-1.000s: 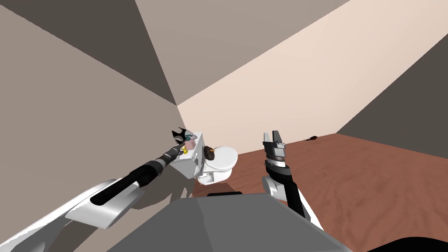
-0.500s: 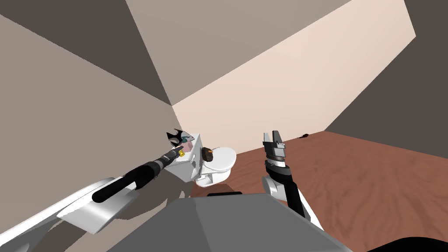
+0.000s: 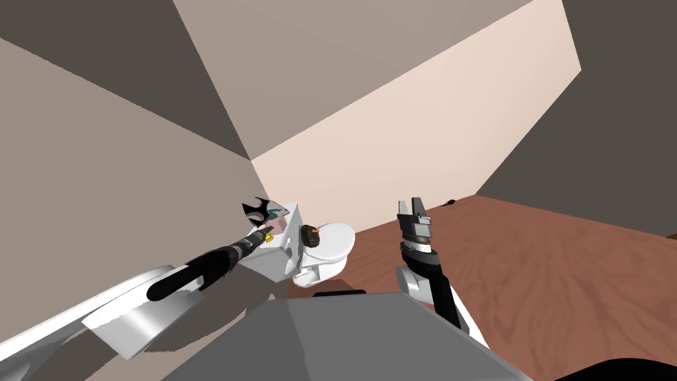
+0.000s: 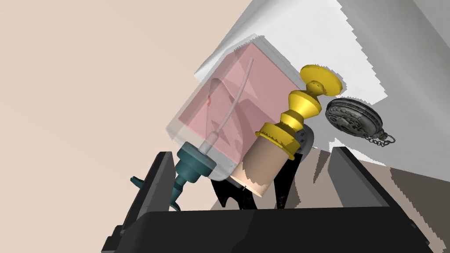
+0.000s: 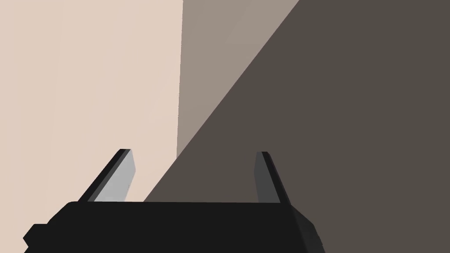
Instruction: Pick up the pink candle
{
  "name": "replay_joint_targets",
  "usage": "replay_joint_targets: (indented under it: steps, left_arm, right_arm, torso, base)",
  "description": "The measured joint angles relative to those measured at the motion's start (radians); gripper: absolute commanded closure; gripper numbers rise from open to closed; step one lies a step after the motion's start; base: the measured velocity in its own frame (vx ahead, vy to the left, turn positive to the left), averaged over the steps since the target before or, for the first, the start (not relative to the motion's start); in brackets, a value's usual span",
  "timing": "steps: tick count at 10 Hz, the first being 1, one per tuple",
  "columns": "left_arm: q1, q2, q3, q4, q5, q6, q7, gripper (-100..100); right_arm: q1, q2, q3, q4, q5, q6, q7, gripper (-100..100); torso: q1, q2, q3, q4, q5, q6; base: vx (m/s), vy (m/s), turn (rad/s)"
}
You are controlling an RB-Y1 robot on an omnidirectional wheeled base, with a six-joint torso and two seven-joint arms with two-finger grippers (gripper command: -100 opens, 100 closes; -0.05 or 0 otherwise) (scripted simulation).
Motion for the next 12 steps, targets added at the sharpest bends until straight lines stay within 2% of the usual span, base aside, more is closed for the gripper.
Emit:
replay_joint_targets:
  steps: [2,7,10,11,12]
  left_arm:
    - [0.008,0.056,-0.002,0.006,-0.002,0.052,0.027,-100]
    - [0.083,0.186,0.036,0.0,0.009,0.176,0.094,-100]
    - [0.102,0.235,0.035,0.003,0.004,0.227,0.12,-100]
    - [0.103,0.236,0.035,0.003,0.004,0.23,0.121,0]
    - [0.103,0.236,0.035,0.003,0.004,0.23,0.121,-100]
  right_arm:
    - [0.0,0.0,0.0,0.0,0.0,0.0,0.0,0]
    - [0.0,0.0,0.0,0.0,0.0,0.0,0.0,0]
    - [0.0,0.0,0.0,0.0,0.0,0.0,0.0,0]
    - [0.0,0.0,0.0,0.0,0.0,0.0,0.0,0]
    - [0.0,0.0,0.0,0.0,0.0,0.0,0.0,0]
  torso:
    - [0.0,0.0,0.0,0.0,0.0,0.001]
    - [0.0,0.0,0.0,0.0,0.0,0.0]
    - [-0.001,0.001,0.0,0.0,0.0,0.0]
    - [-0.001,0.001,0.001,0.0,0.0,0.0]
    - [-0.001,0.002,0.001,0.0,0.0,0.0]
  base:
    - [0.029,0.012,-0.145]
    - [0.026,0.011,-0.089]
    - [0.013,0.008,-0.048]
    - [0.0,0.0,0.0]
    - [-0.02,-0.011,-0.096]
